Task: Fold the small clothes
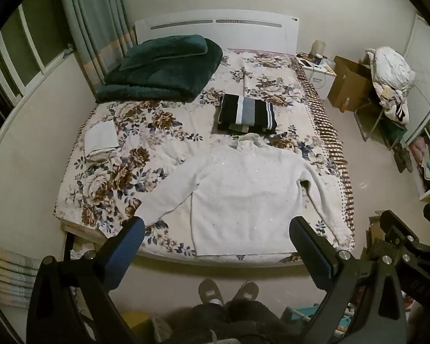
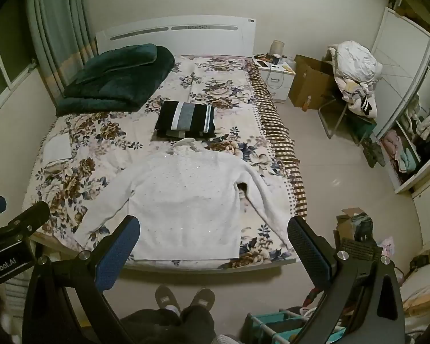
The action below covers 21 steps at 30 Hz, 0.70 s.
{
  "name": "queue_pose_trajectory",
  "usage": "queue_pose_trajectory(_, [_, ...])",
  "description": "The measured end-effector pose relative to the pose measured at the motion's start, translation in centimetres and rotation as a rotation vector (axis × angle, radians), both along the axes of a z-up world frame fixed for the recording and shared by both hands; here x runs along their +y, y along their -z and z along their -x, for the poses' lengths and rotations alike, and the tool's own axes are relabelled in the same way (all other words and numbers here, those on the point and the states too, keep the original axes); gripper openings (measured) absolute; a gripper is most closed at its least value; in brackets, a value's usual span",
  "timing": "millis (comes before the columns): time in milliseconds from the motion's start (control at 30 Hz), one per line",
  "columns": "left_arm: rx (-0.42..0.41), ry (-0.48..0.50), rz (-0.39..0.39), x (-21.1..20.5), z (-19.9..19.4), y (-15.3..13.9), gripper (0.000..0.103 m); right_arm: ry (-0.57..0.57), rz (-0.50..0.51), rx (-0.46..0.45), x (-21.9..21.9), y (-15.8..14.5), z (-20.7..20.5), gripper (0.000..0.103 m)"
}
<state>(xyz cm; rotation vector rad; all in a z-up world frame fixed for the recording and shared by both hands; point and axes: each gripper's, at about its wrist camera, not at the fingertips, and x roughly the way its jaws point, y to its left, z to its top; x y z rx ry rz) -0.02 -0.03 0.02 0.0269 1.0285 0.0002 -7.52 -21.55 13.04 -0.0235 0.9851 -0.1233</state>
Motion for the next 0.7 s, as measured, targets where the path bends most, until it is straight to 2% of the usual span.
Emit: queue_pose_trajectory(700, [0.001, -0.001, 0.0, 0.9, -0.4, -0.9, 0.103, -0.001, -0.012, -0.002, -0.3, -0.3, 0.1, 0.103])
